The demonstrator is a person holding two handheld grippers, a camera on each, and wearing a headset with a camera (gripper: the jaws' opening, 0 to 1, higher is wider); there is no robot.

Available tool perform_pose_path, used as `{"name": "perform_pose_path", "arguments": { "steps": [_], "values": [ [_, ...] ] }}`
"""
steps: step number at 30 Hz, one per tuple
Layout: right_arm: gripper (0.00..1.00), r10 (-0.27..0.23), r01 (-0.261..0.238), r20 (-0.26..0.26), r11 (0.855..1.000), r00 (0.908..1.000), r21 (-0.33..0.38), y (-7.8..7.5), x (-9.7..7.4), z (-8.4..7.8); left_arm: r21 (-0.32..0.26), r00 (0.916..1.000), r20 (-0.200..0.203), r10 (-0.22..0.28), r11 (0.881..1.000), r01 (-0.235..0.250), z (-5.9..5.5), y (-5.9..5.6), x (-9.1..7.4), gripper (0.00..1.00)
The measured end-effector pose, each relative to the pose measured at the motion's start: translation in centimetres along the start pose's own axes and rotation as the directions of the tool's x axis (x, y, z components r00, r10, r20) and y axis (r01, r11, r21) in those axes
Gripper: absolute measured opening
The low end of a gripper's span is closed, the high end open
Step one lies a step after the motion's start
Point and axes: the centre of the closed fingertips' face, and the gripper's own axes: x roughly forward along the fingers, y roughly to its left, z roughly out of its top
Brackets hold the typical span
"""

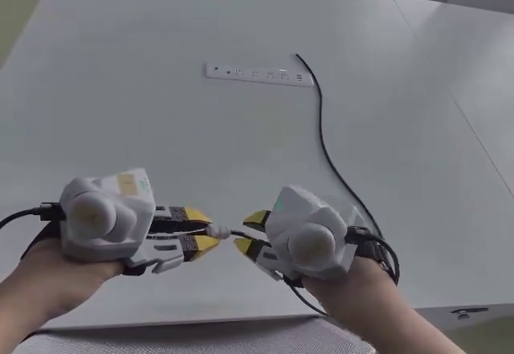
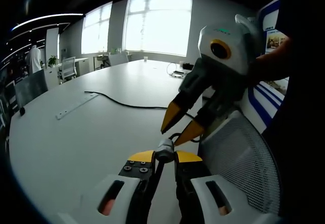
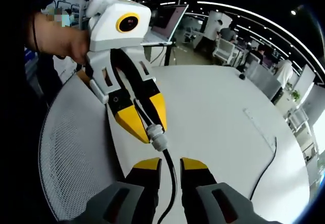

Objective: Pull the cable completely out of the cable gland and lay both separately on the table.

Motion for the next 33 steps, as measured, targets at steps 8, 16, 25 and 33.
{"name": "perform_pose_path", "arguments": {
  "steps": [8, 16, 25, 33],
  "values": [
    [0.02, 0.017, -0.017, -0.005, 0.997, 0.9998, -0.07, 0.1, 0.3, 0.4, -0.002, 1.0, 0.001, -0.002, 1.0, 0.002, 0.0, 0.0, 0.0, 0.15],
    [0.01, 0.014, -0.015, -0.013, 0.994, 0.9998, -0.109, -0.1, 0.5, 0.1, -0.001, 1.0, -0.001, -0.002, 1.0, 0.002, 0.2, 0.1, 0.2, 0.15],
    [0.0, 0.001, -0.001, -0.016, 1.0, 0.9999, -0.025, -0.8, 0.4, -0.2, 0.012, 1.0, 0.001, -0.002, 1.0, 0.002, 0.6, 0.5, 0.4, 0.15],
    [0.0, -0.014, 0.016, -0.026, 0.997, 0.9996, 0.077, -1.9, 0.4, -1.1, 0.011, 0.9999, 0.007, 0.007, 1.0, -0.007, 0.9, 0.9, 0.3, 0.15]
  ]
}}
